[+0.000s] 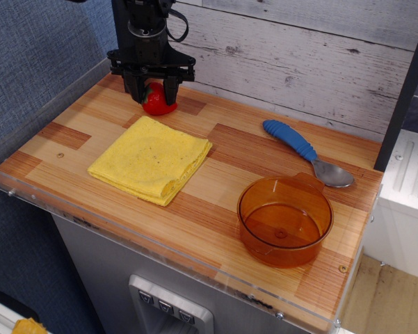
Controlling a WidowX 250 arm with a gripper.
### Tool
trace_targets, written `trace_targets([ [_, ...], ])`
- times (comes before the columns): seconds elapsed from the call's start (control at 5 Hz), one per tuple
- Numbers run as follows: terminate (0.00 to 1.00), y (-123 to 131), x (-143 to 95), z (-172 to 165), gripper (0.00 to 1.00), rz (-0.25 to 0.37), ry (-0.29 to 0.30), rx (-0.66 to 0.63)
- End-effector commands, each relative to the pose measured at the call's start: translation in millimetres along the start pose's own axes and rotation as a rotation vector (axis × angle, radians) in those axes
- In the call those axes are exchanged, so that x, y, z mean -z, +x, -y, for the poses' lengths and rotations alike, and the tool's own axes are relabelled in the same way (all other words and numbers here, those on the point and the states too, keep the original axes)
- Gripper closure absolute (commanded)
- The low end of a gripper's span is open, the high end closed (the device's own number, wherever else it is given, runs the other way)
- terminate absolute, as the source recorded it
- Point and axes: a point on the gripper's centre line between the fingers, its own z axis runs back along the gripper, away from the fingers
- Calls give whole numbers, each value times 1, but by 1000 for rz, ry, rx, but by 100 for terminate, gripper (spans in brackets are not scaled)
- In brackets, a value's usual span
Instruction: Move the strawberry on top of the napkin
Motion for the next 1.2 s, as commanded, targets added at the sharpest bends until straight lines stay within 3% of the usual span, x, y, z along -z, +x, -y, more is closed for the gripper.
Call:
trace_targets([
  [0.0,0,7,-36,-8,100,58,-10,-26],
  [0.4,0,-4,-71,-6,100,93,17,-69],
  [0.6,0,-23,-86,3,100,67,38,-111],
  [1.0,0,-70,-78,18,100,-11,49,-135],
])
